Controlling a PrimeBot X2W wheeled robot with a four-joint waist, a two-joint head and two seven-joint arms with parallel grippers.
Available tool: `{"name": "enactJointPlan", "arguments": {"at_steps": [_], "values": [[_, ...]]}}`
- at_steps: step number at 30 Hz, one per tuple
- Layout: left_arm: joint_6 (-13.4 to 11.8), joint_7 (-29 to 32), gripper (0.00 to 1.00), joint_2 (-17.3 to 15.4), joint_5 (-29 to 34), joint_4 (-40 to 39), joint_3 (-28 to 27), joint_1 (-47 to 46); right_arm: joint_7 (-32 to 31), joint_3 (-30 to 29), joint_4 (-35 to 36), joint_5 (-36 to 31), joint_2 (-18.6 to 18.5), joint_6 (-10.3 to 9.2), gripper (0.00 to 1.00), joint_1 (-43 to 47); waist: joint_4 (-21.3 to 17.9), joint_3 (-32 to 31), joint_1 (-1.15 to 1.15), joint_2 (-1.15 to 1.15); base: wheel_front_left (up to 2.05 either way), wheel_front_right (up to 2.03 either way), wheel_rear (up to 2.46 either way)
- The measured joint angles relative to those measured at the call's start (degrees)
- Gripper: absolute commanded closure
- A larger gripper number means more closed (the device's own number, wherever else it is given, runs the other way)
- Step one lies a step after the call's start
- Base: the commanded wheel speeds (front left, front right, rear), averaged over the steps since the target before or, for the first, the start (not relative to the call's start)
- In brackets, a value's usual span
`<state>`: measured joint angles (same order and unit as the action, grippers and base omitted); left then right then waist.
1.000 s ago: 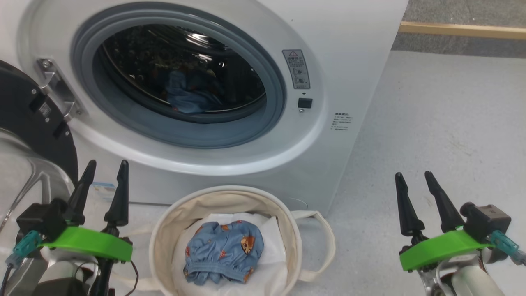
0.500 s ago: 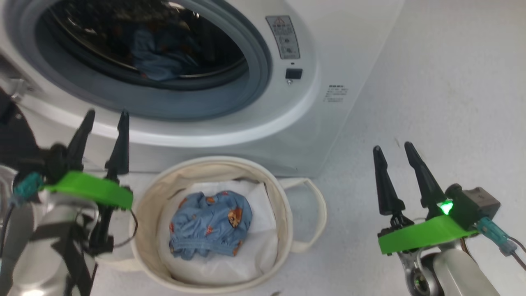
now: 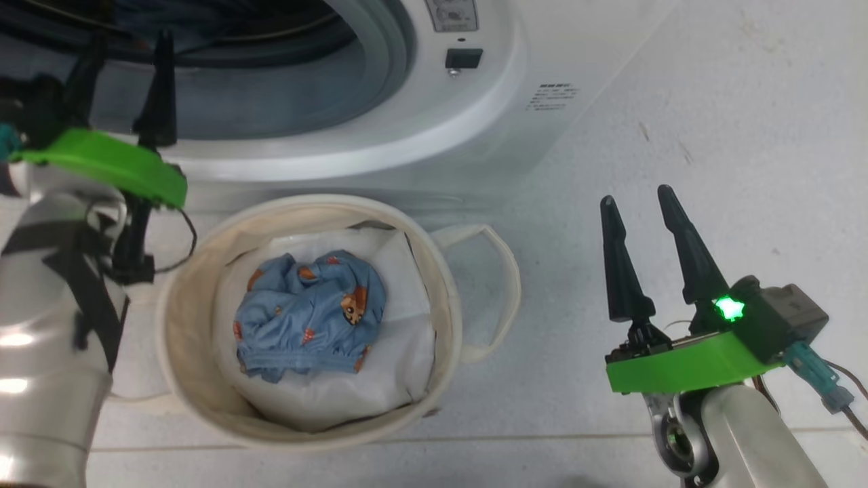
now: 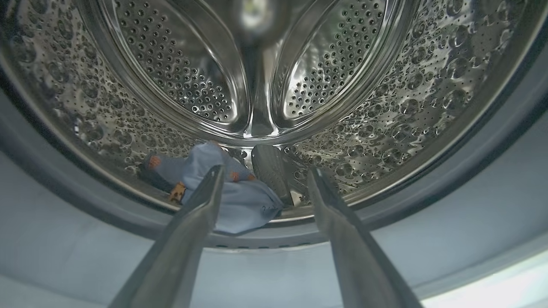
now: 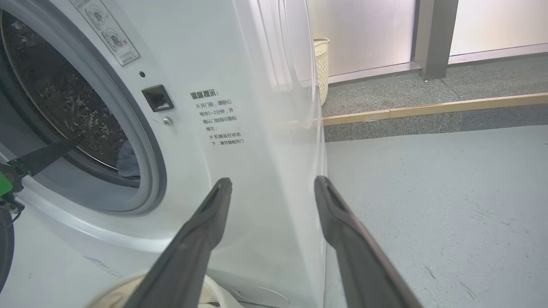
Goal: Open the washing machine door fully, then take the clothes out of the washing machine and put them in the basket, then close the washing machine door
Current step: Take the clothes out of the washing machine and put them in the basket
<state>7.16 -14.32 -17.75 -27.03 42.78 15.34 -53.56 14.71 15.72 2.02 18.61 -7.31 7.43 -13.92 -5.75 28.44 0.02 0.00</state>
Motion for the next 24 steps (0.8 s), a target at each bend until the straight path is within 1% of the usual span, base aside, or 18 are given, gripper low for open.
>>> {"name": "enactJointPlan", "arguments": {"at_steps": [6,10,16,19,24], "values": [[0.0,0.0,0.00,-0.2,-1.0,5.4,1.2,-7.1,0.0,-0.1,0.9,-1.0,1.3,0.00,0.00,-0.5,-1.1,3.6,-0.01,0.00,0.00,0.00,0.00],[0.0,0.0,0.00,-0.3,-1.2,10.0,2.3,-11.6,0.0,-0.1,1.5,-1.5,1.5,0.00,0.00,-1.4,-1.7,5.5,-0.01,0.00,0.00,0.00,0.00],[-0.2,0.0,0.00,-0.3,-0.8,16.3,2.5,-19.1,0.0,-0.1,2.2,-2.2,2.0,0.00,0.00,-1.4,-2.7,7.5,-0.01,0.00,0.00,0.00,0.00],[-1.3,0.2,0.00,-0.2,0.0,19.9,2.7,-22.8,0.0,-0.1,2.7,-2.5,2.4,0.00,0.00,-1.4,-3.1,8.7,-0.02,0.00,0.00,0.00,0.00],[-4.0,5.5,0.00,0.5,1.4,26.6,4.6,-25.9,0.0,0.0,2.8,-2.6,3.1,0.00,0.00,-1.5,-3.7,10.4,-0.01,0.00,0.00,0.00,0.00]]}}
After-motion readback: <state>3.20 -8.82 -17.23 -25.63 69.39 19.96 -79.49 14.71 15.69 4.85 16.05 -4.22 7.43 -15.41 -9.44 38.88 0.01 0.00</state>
